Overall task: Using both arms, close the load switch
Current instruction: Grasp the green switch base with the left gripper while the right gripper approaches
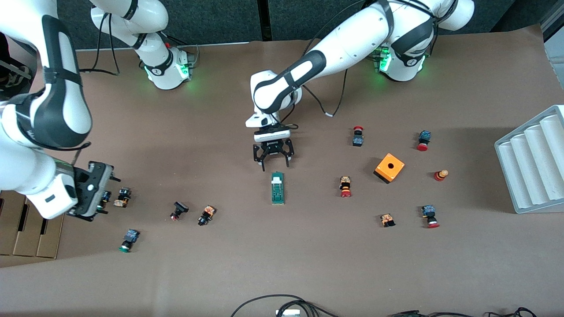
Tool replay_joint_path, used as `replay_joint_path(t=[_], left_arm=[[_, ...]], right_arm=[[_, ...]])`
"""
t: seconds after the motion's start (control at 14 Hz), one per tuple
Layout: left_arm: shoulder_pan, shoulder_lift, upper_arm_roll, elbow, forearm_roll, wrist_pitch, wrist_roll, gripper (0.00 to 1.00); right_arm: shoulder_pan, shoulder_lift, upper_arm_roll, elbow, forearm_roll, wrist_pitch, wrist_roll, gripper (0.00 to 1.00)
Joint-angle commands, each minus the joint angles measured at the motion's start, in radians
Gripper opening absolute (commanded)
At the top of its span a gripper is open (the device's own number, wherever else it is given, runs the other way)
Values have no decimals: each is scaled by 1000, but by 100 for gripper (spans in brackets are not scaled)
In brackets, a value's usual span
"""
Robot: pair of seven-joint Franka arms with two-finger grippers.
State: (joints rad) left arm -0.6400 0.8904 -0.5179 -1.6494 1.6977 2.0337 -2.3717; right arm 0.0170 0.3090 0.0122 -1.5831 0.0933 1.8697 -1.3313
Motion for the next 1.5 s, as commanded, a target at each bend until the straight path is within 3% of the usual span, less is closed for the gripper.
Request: replay_joint_path(t=[0.0,0.28,0.5,0.85,1.21,1.42], left_arm=[[-23,21,15,19,60,-24,-44,94],[-59,59,50,20,115,-61,-85,80],[-79,79,78,19,184,-62,-167,76],[-96,85,81,20,189,-66,-169,63],[-116,97,95,20,195,-93,-161,41],[-115,97,95,19,195,-93,-162,39]], right_arm=[[0,39,0,41,17,5,-26,100],[50,70,2,67,19,23,-22,100],[109,93,-3,69,74,49,6,100],[141,162,-3,69,115,80,3,100],[257,228,-4,69,124,268,111,100],[329,263,-11,65,146,318,133,99]])
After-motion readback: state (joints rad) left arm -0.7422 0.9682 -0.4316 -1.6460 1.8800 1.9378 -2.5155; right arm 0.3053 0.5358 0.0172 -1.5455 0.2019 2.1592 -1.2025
